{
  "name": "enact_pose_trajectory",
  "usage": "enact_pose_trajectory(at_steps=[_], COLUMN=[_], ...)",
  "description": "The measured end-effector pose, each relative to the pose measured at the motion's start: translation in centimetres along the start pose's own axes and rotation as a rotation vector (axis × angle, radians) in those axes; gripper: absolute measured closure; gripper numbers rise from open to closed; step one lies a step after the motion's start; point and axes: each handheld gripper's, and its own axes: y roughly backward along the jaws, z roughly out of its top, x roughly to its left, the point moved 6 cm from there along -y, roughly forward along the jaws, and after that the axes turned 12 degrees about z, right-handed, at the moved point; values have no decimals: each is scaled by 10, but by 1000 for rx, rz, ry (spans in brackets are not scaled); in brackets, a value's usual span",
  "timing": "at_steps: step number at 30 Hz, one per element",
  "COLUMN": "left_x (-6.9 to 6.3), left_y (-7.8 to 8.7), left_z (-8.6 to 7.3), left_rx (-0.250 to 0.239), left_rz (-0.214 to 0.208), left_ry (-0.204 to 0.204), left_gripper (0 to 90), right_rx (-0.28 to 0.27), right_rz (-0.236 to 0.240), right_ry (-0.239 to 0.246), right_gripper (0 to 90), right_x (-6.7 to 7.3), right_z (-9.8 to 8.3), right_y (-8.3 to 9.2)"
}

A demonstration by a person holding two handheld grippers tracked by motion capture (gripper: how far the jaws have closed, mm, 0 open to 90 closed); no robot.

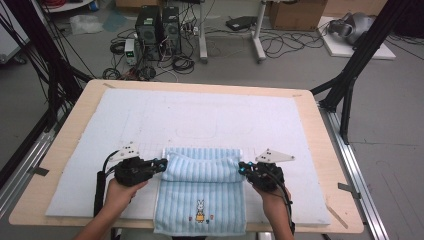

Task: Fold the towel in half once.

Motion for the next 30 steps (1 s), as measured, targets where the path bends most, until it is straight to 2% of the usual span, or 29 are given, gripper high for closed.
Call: enact_pose_trajectory(at_steps=[3,8,9,11,13,16,19,23,25,27,29,30], left_x=[1,0,1,6,14,26,33,37,37,35,33,33], left_y=[4,9,9,8,6,2,-9,-31,-40,-46,-49,-49], left_z=[-11,-25,-25,-21,-14,-5,-1,1,0,-1,-1,0], left_rx=[39,101,105,96,78,68,95,132,156,164,161,150], left_rz=[7,0,4,18,48,58,53,57,62,71,87,97], left_ry=[-6,-20,-15,17,33,73,91,101,88,44,-17,-28], left_gripper=[845,829,807,679,615,566,565,565,576,669,814,870], right_rx=[33,89,105,103,62,13,-3,10,43,73,108,110], right_rz=[8,22,19,5,-8,-39,-72,-78,-91,-91,-91,-86], right_ry=[-16,-13,-14,-13,-37,-63,-86,-139,-124,-140,-129,-116], right_gripper=[867,867,863,812,740,689,660,613,611,641,769,826], right_x=[7,20,23,24,20,9,-7,-24,-29,-33,-36,-35], right_z=[-11,-25,-28,-29,-24,-17,-11,-6,-5,-6,-8,-8], right_y=[2,7,8,10,14,15,8,-12,-23,-34,-40,-41])
